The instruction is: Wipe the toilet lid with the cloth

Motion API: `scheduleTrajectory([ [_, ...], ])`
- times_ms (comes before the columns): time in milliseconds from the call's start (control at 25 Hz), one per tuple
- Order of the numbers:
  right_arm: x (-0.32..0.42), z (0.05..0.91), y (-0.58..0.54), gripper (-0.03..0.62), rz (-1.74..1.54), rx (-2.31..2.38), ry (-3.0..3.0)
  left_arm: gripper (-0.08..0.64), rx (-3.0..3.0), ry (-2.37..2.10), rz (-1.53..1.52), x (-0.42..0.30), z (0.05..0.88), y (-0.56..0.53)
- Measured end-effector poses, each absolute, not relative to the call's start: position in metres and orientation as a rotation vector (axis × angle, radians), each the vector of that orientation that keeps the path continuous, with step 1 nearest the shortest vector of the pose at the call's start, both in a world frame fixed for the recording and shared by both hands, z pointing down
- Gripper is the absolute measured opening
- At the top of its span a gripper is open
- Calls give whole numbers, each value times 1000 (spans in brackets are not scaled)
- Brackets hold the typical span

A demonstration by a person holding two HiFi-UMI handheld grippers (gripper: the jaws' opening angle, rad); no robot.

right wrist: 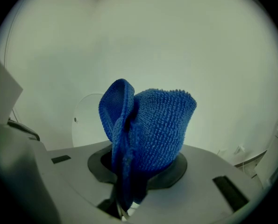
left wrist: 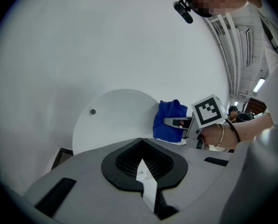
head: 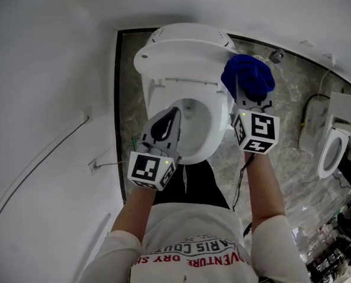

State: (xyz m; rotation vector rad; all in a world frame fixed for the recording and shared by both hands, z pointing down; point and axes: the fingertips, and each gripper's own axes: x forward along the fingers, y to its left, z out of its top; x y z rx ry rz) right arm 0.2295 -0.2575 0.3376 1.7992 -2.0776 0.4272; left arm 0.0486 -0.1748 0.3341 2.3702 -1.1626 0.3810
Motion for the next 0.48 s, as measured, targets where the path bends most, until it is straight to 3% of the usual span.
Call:
scheduleTrajectory([
  [240,237,331,-237,94,379,1806,-2039,6,2393,-1129,342,61,334,-166],
  [480,185,347,-229,94,415,1722,-2115,6,2407,-1121,322,36,336,-174],
])
